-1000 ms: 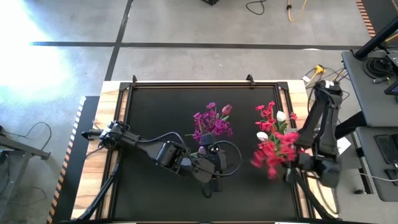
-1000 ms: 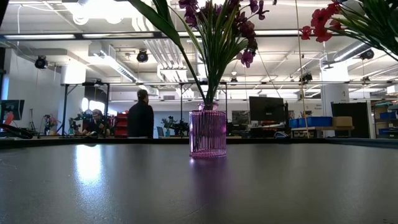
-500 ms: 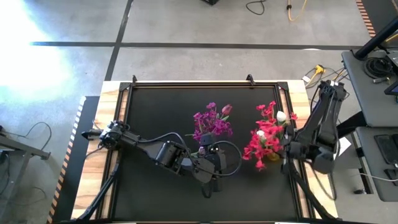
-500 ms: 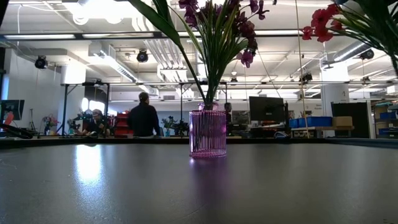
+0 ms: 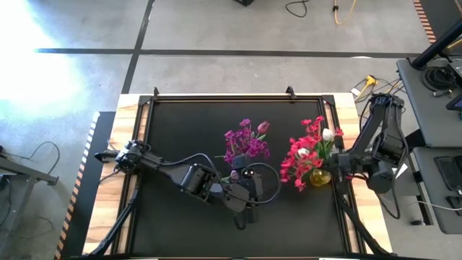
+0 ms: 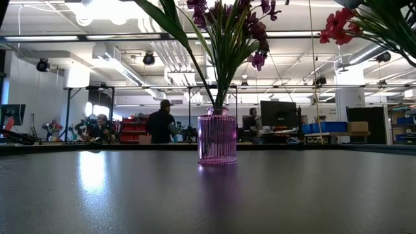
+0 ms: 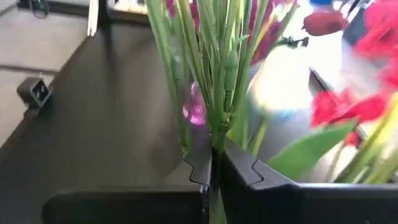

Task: Sort flowers into vase by color
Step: Put the red flowers into the yellow vase

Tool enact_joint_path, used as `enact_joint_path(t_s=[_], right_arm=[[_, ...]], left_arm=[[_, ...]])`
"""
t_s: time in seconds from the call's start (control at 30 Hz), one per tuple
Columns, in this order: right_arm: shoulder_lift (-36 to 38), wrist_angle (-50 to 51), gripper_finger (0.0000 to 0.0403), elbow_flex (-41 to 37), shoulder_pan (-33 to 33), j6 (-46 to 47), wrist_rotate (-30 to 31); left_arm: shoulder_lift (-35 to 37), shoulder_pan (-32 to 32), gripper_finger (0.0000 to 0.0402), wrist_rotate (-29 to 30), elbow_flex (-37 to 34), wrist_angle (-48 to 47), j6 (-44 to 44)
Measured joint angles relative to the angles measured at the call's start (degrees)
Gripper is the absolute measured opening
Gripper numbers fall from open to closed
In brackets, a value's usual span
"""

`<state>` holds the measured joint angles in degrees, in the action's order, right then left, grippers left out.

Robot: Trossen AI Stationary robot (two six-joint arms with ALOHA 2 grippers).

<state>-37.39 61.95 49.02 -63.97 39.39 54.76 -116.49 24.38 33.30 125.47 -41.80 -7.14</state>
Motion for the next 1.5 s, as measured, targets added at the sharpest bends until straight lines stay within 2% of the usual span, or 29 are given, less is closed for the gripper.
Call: enact_joint_path(t_s=[0.13,0.23,0.4,0.6,1.0,1.23,1.37,1.5], right_arm=[[0.13,-0.48,0.0009,1.61,-0.02,-2.85,3.59],[0.15,-1.51,0.0009,-0.39,-0.03,-2.52,5.88],[0.13,-2.62,0.0009,-5.63,-1.0,2.98,7.34],[0.13,-2.67,0.0009,-8.16,-1.92,7.82,9.44],[0.13,-1.98,0.004,-8.38,-1.91,15.0,-1.42],[0.11,3.02,0.0104,-8.1,-1.9,21.17,-4.61],[0.11,6.33,0.0141,-5.0,-1.9,22.35,-8.43],[0.08,8.21,0.0159,-1.06,-1.9,21.91,-11.8]], left_arm=[[0.0,0.0,0.0157,0.02,0.0,0.09,-0.04],[-0.15,0.11,0.0157,0.04,0.0,0.2,-0.36],[-0.65,0.17,0.0157,0.04,0.0,0.1,-0.4],[-1.11,0.17,0.0157,0.04,0.0,-0.04,0.1],[-1.14,0.17,0.0157,0.06,0.02,-0.06,0.2],[-1.11,0.17,0.0157,0.07,0.05,-0.64,0.2],[-0.92,0.28,0.0157,0.11,0.07,-2.36,-0.06],[-0.9,0.31,0.0157,0.13,0.07,-3.6,-0.74]])
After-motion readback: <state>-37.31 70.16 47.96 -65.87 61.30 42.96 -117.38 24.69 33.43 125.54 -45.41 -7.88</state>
